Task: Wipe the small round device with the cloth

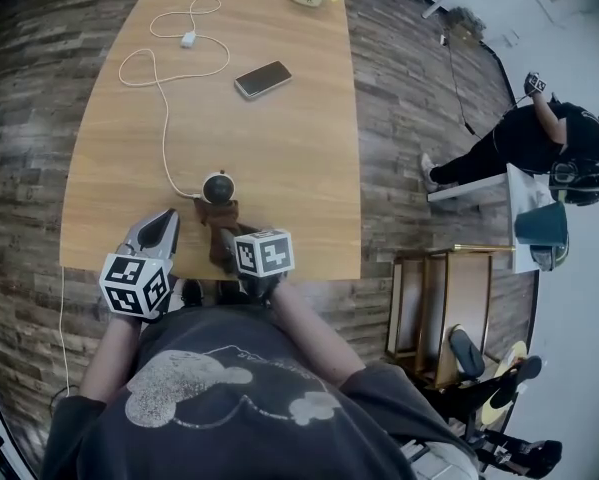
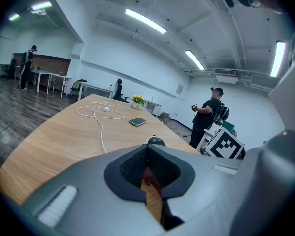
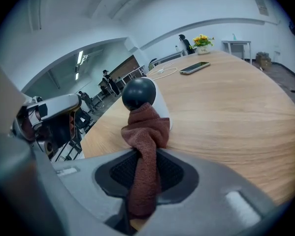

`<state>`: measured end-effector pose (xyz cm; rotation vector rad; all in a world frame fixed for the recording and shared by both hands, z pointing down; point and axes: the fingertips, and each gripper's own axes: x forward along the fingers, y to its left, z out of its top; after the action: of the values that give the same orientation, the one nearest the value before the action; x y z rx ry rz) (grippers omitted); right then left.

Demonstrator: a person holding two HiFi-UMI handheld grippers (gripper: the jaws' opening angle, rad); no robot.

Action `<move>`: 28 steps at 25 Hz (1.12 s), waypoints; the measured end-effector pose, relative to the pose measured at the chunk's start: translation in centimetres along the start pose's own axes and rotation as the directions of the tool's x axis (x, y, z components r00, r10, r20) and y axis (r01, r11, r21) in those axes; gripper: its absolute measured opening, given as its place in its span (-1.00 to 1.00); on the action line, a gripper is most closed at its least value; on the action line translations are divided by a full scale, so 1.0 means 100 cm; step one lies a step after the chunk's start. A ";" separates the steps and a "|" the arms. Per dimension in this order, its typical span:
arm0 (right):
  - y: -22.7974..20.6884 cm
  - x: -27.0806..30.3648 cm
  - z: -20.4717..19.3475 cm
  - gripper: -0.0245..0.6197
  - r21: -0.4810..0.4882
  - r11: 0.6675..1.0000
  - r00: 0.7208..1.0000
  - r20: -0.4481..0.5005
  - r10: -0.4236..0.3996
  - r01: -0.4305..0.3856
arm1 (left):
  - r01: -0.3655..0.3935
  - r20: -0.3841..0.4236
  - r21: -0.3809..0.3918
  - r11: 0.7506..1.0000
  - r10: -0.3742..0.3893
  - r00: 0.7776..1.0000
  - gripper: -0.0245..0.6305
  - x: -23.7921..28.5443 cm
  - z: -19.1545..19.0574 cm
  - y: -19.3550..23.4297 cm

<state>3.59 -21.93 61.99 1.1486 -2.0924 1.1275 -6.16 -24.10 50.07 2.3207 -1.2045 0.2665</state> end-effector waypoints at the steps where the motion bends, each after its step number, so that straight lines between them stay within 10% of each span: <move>1: -0.002 -0.003 -0.001 -0.68 -0.006 1.000 1.000 0.002 -0.007 0.007 | 0.001 -0.002 0.000 1.000 -0.001 1.000 -0.87 0.000 -0.002 -0.002; 8: -0.010 -0.055 0.018 -0.68 -0.118 0.990 0.991 0.120 -0.058 0.073 | -0.011 0.014 -0.007 1.000 0.011 1.000 -0.87 0.002 -0.001 -0.001; 17: -0.026 -0.097 0.074 -0.68 0.000 0.997 0.918 0.389 -0.073 0.079 | -0.019 0.028 -0.003 1.000 0.019 0.999 -0.87 -0.004 -0.001 -0.003; 28: -0.035 -0.045 0.082 -0.68 0.003 0.997 0.944 0.324 -0.069 0.072 | -0.059 0.032 -0.006 0.998 0.059 0.998 -0.87 -0.018 -0.002 0.005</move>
<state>8.66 -27.99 55.84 1.4763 -2.2719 0.9453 -7.62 -23.00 49.72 2.2958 -1.2888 0.2478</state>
